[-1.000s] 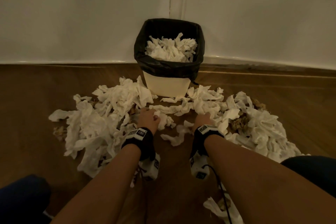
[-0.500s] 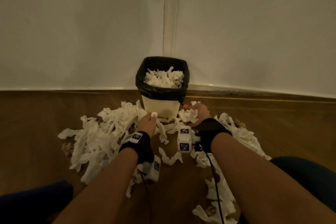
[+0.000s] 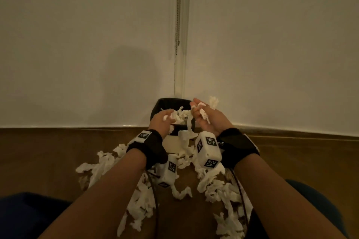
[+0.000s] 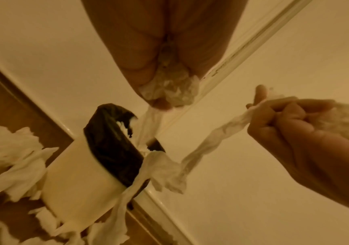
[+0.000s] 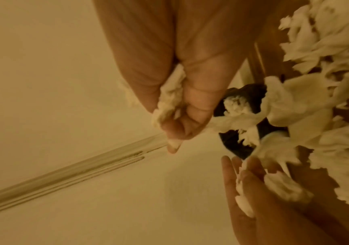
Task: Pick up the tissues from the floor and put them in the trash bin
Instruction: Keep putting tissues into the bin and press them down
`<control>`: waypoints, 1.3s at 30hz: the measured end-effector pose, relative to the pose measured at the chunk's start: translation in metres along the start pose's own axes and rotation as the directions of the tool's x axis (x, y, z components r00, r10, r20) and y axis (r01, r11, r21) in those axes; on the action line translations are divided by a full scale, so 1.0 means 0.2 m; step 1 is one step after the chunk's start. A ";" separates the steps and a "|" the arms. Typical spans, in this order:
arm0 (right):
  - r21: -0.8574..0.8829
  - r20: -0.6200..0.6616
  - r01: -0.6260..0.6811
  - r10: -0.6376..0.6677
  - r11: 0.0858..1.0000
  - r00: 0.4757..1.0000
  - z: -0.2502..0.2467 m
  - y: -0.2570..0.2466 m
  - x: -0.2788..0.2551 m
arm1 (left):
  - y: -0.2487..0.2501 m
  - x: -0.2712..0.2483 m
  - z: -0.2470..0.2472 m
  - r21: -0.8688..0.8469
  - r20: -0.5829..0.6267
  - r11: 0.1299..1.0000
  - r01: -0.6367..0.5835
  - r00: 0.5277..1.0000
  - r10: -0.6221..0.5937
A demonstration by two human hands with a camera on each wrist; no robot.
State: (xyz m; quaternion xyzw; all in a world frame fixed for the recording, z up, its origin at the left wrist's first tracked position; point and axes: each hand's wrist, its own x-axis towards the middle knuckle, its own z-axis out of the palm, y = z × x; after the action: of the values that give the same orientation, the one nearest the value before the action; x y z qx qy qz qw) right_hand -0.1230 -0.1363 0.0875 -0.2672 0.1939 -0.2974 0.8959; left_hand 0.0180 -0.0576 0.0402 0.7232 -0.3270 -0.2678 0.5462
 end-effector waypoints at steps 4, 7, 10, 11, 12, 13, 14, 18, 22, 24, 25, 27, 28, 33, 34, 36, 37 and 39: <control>-0.084 0.059 0.040 -0.035 0.996 0.998 0.05 -0.06 -0.07 | 0.12 -0.04 -0.04 -0.333 0.099 0.933 0.137 0.989 -0.110; -0.150 0.079 0.093 -0.082 0.984 0.994 0.07 -0.10 -0.12 | 0.14 -0.08 -0.08 -0.175 0.017 0.984 0.042 0.999 -0.040; -0.198 0.045 0.114 -0.108 0.973 0.993 0.07 -0.10 -0.15 | 0.09 -0.11 -0.10 0.245 0.020 0.960 -0.138 0.990 0.138; -0.188 0.052 0.106 -0.098 0.976 0.994 0.08 -0.10 -0.16 | 0.08 -0.12 -0.10 0.322 0.070 0.933 -0.159 0.987 0.144; -0.170 0.068 0.097 -0.087 0.981 0.994 0.09 -0.10 -0.16 | 0.06 -0.13 -0.08 0.380 0.118 0.909 -0.173 0.983 0.137; -0.142 0.088 0.083 -0.071 0.986 0.994 0.10 -0.10 -0.17 | 0.05 -0.14 -0.06 0.424 0.164 0.885 -0.192 0.977 0.133; -0.117 0.108 0.071 -0.059 0.991 0.992 0.11 -0.09 -0.17 | 0.04 -0.16 -0.04 0.446 0.197 0.870 -0.210 0.971 0.134; -0.050 0.192 0.062 -0.051 0.997 0.980 0.16 -0.07 -0.19 | 0.03 -0.21 0.05 0.410 0.275 0.873 -0.265 0.948 0.159; -0.003 0.200 0.065 -0.063 0.998 0.978 0.16 -0.07 -0.19 | 0.05 -0.21 0.07 0.442 0.200 0.861 -0.250 0.964 0.178; -0.039 0.134 0.085 -0.079 0.996 0.988 0.13 -0.10 -0.17 | 0.06 -0.19 0.04 0.335 0.094 0.926 -0.175 0.984 0.152; -0.105 0.064 0.105 -0.099 0.989 0.993 0.11 -0.11 -0.17 | 0.08 -0.18 0.02 0.288 0.042 0.942 -0.172 0.985 0.167; -0.308 -0.104 0.130 -0.170 0.942 0.980 0.06 -0.11 -0.14 | 0.12 -0.18 -0.01 0.218 -0.054 0.956 -0.194 0.976 0.211; -0.380 -0.168 0.121 -0.197 0.917 0.966 0.04 -0.10 -0.14 | 0.14 -0.18 -0.02 0.172 -0.084 0.963 -0.207 0.971 0.224; -0.323 -0.223 -0.011 -0.065 0.946 0.973 0.03 0.03 -0.12 | 0.24 -0.19 0.00 0.073 -0.083 0.956 -0.285 0.953 0.291; -0.270 -0.192 -0.058 0.006 0.961 0.981 0.05 0.05 -0.12 | 0.25 -0.19 0.01 0.129 -0.070 0.943 -0.308 0.945 0.319; -0.209 -0.100 -0.123 0.104 0.970 0.989 0.08 0.08 -0.12 | 0.25 -0.20 0.03 0.313 -0.017 0.876 -0.366 0.920 0.391; -0.197 -0.080 -0.127 0.113 0.972 0.990 0.09 0.09 -0.12 | 0.25 -0.19 0.04 0.410 0.022 0.820 -0.400 0.903 0.429; -0.158 -0.078 -0.119 0.107 0.980 0.991 0.10 0.10 -0.11 | 0.24 -0.18 0.04 0.561 0.121 0.697 -0.446 0.877 0.464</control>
State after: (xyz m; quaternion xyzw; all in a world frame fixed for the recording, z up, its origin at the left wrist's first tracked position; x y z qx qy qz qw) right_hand -0.1203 -0.1009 0.0949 -0.3173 0.2632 -0.2384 0.8793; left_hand -0.0204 -0.0437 0.0852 0.7535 -0.5523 -0.0024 0.3566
